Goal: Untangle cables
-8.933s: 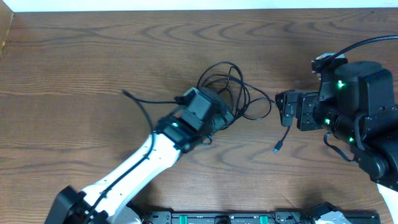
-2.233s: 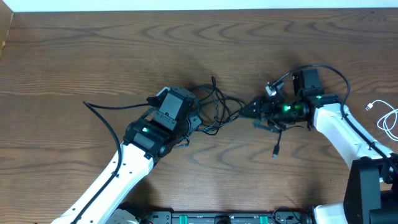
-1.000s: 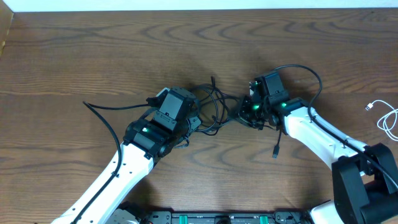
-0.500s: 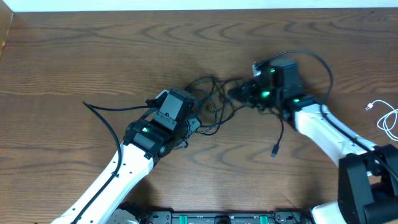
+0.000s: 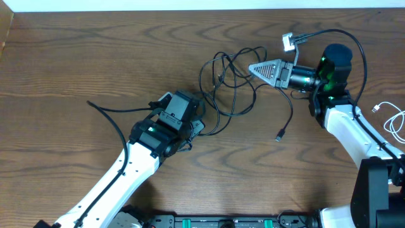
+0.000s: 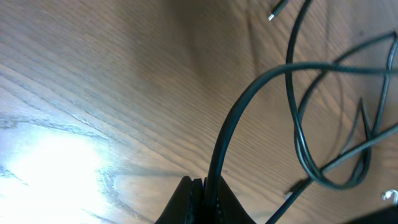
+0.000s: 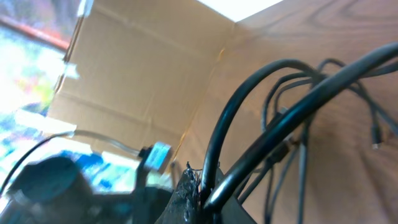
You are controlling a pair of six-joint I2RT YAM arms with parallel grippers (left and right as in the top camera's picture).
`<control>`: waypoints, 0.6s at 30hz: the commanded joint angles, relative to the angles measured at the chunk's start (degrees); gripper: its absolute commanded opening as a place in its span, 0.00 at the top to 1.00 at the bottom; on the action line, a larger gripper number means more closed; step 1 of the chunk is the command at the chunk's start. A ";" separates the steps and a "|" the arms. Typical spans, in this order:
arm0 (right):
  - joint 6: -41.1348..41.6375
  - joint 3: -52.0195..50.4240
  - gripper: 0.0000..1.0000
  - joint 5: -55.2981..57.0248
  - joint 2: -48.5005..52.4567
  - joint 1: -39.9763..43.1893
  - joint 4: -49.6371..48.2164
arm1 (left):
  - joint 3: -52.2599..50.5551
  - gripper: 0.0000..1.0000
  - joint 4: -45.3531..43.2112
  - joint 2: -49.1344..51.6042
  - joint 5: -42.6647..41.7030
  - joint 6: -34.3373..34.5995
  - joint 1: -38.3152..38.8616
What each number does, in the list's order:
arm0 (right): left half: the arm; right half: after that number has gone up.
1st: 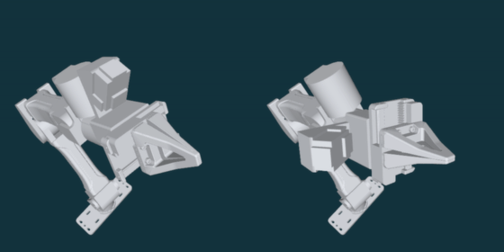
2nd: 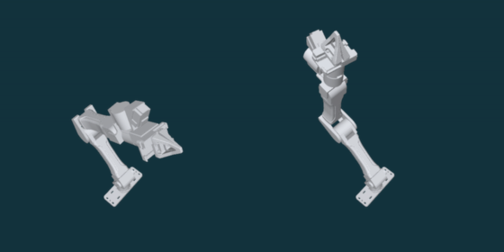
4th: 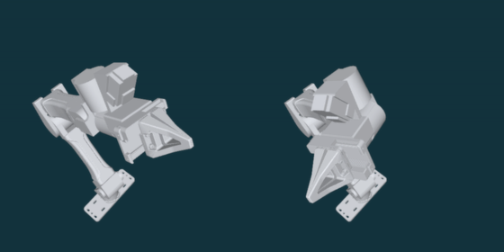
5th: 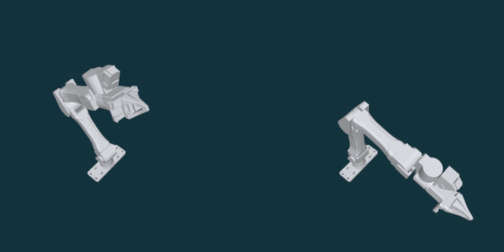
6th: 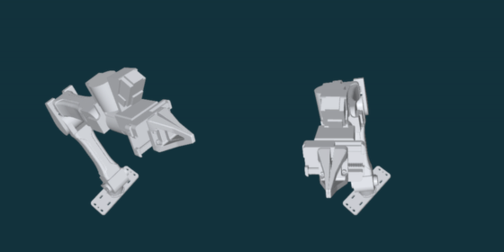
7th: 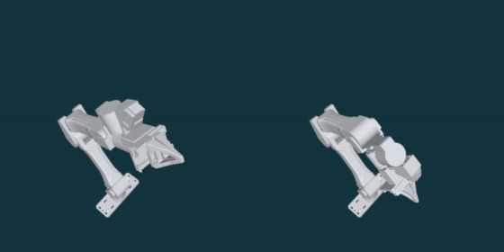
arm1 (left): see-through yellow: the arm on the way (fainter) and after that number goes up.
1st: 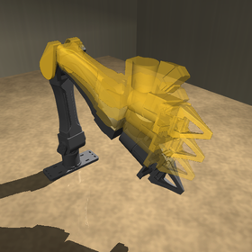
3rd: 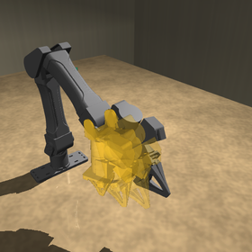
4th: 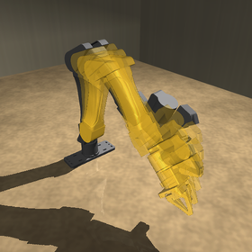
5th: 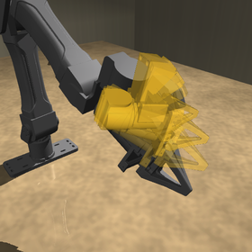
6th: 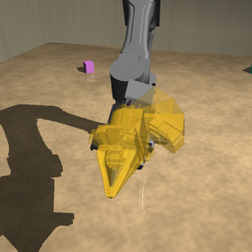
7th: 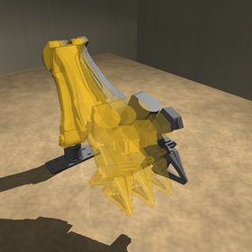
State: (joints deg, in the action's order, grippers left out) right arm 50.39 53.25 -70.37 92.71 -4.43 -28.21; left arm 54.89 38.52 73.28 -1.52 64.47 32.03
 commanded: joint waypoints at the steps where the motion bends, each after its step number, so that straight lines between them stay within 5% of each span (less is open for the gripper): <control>1: -1.46 0.31 0.99 -11.76 -1.20 0.15 -1.16 | -0.07 0.92 0.63 0.57 4.68 -0.37 -0.26; 8: -1.73 0.26 0.99 -19.17 -1.27 0.37 -6.97 | -0.07 0.92 2.19 0.57 15.69 -0.33 -0.70; 18: -5.90 0.26 0.99 -14.03 -1.20 8.41 -8.04 | -0.07 0.92 6.88 0.42 13.51 -0.37 -6.67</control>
State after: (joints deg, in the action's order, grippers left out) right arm 46.63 53.25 -87.02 92.60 0.60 -36.53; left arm 54.89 44.84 73.67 11.62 64.47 26.50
